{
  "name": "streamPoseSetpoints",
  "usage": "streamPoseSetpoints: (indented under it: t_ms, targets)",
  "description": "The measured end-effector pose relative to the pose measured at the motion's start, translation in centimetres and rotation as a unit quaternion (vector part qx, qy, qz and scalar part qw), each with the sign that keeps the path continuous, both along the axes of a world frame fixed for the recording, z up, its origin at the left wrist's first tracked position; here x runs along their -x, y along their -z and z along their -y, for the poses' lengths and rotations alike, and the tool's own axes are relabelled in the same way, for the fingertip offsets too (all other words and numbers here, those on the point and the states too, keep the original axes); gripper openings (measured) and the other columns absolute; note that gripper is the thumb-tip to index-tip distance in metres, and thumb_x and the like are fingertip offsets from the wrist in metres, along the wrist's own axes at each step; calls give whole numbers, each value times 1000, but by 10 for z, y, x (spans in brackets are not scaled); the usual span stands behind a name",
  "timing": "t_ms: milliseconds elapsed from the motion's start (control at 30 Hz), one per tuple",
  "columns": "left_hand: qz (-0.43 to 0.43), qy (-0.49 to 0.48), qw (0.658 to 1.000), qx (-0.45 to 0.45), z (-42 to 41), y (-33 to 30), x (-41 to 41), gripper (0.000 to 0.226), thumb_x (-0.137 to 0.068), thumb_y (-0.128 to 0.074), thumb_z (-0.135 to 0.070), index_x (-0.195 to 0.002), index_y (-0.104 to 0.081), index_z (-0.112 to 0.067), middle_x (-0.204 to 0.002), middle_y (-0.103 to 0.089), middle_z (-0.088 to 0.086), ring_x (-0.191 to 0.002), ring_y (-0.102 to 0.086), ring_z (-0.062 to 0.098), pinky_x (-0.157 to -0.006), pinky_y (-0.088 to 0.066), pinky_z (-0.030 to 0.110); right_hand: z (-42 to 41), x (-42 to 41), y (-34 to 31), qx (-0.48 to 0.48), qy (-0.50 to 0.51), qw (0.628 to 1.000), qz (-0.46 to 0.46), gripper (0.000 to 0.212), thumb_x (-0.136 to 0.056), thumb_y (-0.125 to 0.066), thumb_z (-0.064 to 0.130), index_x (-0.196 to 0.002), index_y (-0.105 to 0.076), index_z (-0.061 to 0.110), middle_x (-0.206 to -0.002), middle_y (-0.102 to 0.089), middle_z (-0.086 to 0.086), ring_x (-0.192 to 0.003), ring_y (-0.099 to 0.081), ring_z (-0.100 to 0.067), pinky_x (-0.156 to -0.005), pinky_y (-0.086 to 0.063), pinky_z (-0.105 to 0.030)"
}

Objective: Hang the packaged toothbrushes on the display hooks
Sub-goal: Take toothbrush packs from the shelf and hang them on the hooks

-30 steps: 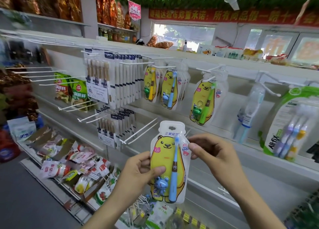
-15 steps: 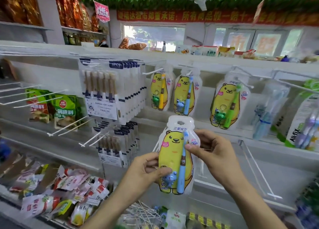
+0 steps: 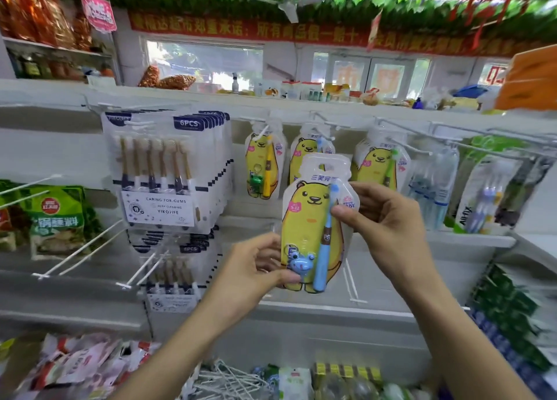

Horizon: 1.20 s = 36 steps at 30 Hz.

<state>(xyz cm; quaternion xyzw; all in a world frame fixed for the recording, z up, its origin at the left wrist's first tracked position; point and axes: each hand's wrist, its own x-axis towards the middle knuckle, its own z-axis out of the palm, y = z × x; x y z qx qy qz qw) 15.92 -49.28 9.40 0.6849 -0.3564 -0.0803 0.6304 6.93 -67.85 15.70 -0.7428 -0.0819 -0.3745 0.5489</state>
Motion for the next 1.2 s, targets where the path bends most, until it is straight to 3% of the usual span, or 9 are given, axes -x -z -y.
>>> streamPoseSetpoints:
  t_ms: [367, 500, 733, 833, 967, 1100, 1200]
  targets:
    - [19, -3, 1000, 24, 31, -25, -22, 35, -73, -83, 2, -102, -72, -14, -87, -76, 10, -81, -70, 39, -69, -63, 44, 26, -24, -24, 16, 39, 999, 18, 27, -85, -75, 2, -102, -71, 21, -98, -78, 6, -88, -74, -10, -74, -58, -21]
    - [27, -16, 999, 19, 40, -25, -33, 35, -72, -84, 0, -101, -72, -16, -87, -76, 7, -80, -70, 37, -67, -63, 41, 38, -39, -22, 17, 41, 999, 14, 25, -84, -75, 1, -106, -72, 12, -97, -78, 3, -87, -74, -11, -73, -57, -22]
    - [24, -37, 999, 17, 54, -22, -52, 38, -72, -84, 0, -105, -72, -15, -86, -77, 5, -78, -71, 36, -68, -63, 44, 59, -71, -19, 42, 48, 998, -1, 27, -85, -76, 7, -112, -71, 10, -101, -77, 0, -94, -74, -16, -84, -60, -38]
    - [26, -42, 999, 9, 63, -20, -65, 38, -72, -84, -1, -106, -71, -13, -88, -77, 5, -77, -72, 34, -68, -63, 43, 69, -89, -16, 38, 49, 998, -9, 29, -85, -76, 5, -113, -71, 5, -101, -77, -4, -93, -74, -15, -78, -60, -31]
    - [25, -55, 998, 3, 79, -19, -87, 38, -73, -82, 2, -107, -70, -11, -87, -77, 5, -70, -72, 21, -67, -63, 37, 81, -116, -15, 31, 61, 997, -24, 26, -84, -77, 6, -109, -71, 10, -96, -76, -1, -84, -72, -9, -65, -54, -19]
    - [33, -68, 997, -6, 98, -16, -117, 37, -74, -82, 3, -97, -68, -21, -81, -76, -1, -64, -69, 12, -63, -62, 31, 97, -144, -13, 34, 73, 996, -41, 24, -86, -76, 9, -109, -70, 10, -97, -77, -3, -88, -74, -16, -72, -60, -29]
    - [45, -78, 996, -13, 110, -11, -137, 37, -75, -82, -1, -99, -66, -25, -86, -77, 1, -69, -72, 16, -65, -62, 33, 106, -163, -12, 36, 85, 994, -50, 22, -86, -76, 9, -107, -71, 8, -95, -77, -4, -87, -75, -15, -75, -62, -37]
